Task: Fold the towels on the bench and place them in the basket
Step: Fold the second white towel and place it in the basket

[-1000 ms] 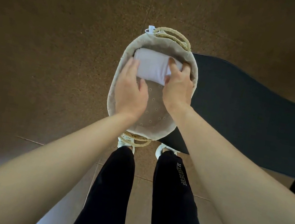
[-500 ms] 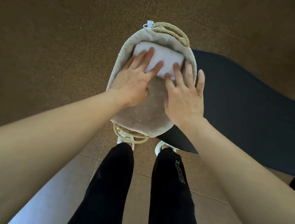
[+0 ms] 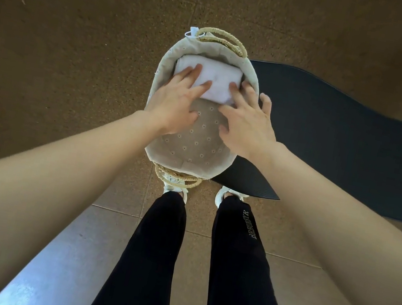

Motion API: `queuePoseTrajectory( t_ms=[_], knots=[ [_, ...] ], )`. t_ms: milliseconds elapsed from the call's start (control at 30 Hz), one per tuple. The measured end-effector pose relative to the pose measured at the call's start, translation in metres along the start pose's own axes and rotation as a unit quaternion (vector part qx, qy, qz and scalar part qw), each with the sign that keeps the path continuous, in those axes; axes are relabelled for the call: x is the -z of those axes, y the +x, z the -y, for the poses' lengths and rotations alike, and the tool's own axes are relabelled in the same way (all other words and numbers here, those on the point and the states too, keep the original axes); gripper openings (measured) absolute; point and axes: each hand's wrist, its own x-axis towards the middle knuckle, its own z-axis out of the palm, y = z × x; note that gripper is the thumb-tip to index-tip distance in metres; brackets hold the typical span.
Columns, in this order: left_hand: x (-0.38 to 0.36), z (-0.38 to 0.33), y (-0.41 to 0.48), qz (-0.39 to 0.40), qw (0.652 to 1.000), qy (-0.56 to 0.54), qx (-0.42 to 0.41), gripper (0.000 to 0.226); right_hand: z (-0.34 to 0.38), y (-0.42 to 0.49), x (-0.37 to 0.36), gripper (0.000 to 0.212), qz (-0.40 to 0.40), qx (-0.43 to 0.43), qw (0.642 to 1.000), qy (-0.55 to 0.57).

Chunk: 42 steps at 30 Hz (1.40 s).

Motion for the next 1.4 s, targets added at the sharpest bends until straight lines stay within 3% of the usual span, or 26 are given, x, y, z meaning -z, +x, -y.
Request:
queuePoseTrajectory(
  t_ms=[100, 167, 333, 433, 533, 767, 900, 1000, 1200, 1300, 1400],
  knots=[
    [-0.001, -0.005, -0.024, -0.116, 0.992, -0.045, -0.002, 0.055, -0.003, -0.022, 0.002, 0.036, -0.085, -0.005, 0.992, 0.09],
    [-0.001, -0.013, -0.04, -0.138, 0.988, -0.059, 0.039, 0.043, -0.004, -0.044, 0.001, 0.034, -0.133, -0.025, 0.98, 0.146],
    [-0.004, -0.051, -0.083, -0.031, 0.984, -0.168, 0.052, 0.026, -0.006, -0.115, -0.011, 0.024, -0.167, -0.118, 0.94, 0.272],
    [-0.009, -0.088, -0.101, -0.006, 0.986, -0.159, 0.043, 0.024, -0.01, -0.154, -0.012, 0.024, -0.16, -0.217, 0.877, 0.397],
    [-0.012, -0.127, -0.106, 0.004, 0.986, -0.164, 0.033, 0.023, -0.025, -0.188, -0.011, 0.021, -0.209, -0.289, 0.808, 0.468],
    [-0.035, -0.247, -0.058, 0.051, 0.982, -0.184, -0.002, 0.022, -0.108, -0.239, -0.025, 0.01, -0.258, -0.406, 0.701, 0.526],
    [-0.063, -0.343, -0.023, 0.097, 0.976, -0.19, -0.043, 0.02, -0.186, -0.265, -0.034, 0.01, -0.268, -0.448, 0.672, 0.525],
    [-0.085, -0.414, 0.003, 0.105, 0.966, -0.232, -0.035, 0.016, -0.259, -0.295, -0.037, 0.01, -0.273, -0.472, 0.67, 0.503],
    [-0.119, -0.521, 0.067, 0.109, 0.929, -0.353, 0.025, 0.018, -0.412, -0.339, -0.043, 0.027, -0.21, -0.451, 0.768, 0.402],
    [-0.136, -0.548, 0.096, 0.104, 0.931, -0.345, 0.057, 0.021, -0.471, -0.337, -0.054, 0.049, -0.179, -0.413, 0.823, 0.347],
    [-0.154, -0.564, 0.116, 0.123, 0.946, -0.294, 0.058, 0.023, -0.513, -0.329, -0.064, 0.071, -0.151, -0.42, 0.839, 0.312]
  ],
)
